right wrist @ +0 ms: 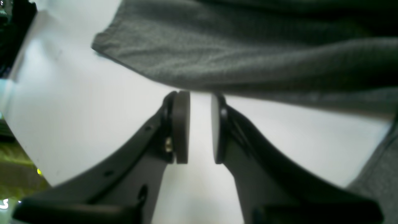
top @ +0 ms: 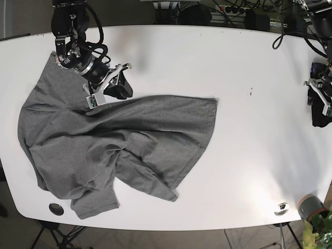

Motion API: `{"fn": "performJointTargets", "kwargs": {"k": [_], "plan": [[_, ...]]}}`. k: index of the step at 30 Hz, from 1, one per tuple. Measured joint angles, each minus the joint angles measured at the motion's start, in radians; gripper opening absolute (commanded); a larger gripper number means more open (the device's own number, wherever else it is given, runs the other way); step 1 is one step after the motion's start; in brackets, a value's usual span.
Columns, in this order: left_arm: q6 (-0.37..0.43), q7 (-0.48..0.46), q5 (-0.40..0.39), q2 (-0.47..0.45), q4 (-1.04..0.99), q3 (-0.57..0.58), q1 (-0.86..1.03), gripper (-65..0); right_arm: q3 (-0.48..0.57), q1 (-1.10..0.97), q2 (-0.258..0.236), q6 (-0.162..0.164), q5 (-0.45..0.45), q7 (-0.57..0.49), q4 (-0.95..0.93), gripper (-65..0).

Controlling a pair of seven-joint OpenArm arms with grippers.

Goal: Fold the T-shirt properly
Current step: 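Move both grippers toward the edges of the grey T-shirt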

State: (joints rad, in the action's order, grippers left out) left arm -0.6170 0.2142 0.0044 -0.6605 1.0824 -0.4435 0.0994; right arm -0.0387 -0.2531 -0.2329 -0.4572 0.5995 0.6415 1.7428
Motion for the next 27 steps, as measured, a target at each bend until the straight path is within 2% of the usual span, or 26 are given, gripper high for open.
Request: {"fn": "performJointTargets", "kwargs": {"k": [13,19,21,26,27], "plan": [[0.0,0.001,-0.001,0.06,0.106,0.001,0.003,-22.9,0.003,-0.017,0.006,-0.004,0.003,-0.002,0.047,-53.9],[0.0,-0.002,-0.001,0.123,0.188,0.0,0.002,-22.9,-0.078,-0.017,0.008,-0.004,0.003,-0.002,0.047,-52.6],[-0.001,0.003,0.0,0.156,0.222,0.001,0.003,-22.9,-0.108,-0.015,0.008,-0.003,0.004,-0.006,0.047,-49.0],[0.0,0.002,0.001,0.259,0.309,0.001,0.0,-22.9,-0.219,0.031,0.011,-0.009,0.009,0.053,0.043,-26.6],[-0.002,-0.002,-0.001,0.285,0.327,0.002,0.0,-22.9,-0.257,0.051,0.014,-0.011,0.005,0.077,0.042,-24.3]]}}
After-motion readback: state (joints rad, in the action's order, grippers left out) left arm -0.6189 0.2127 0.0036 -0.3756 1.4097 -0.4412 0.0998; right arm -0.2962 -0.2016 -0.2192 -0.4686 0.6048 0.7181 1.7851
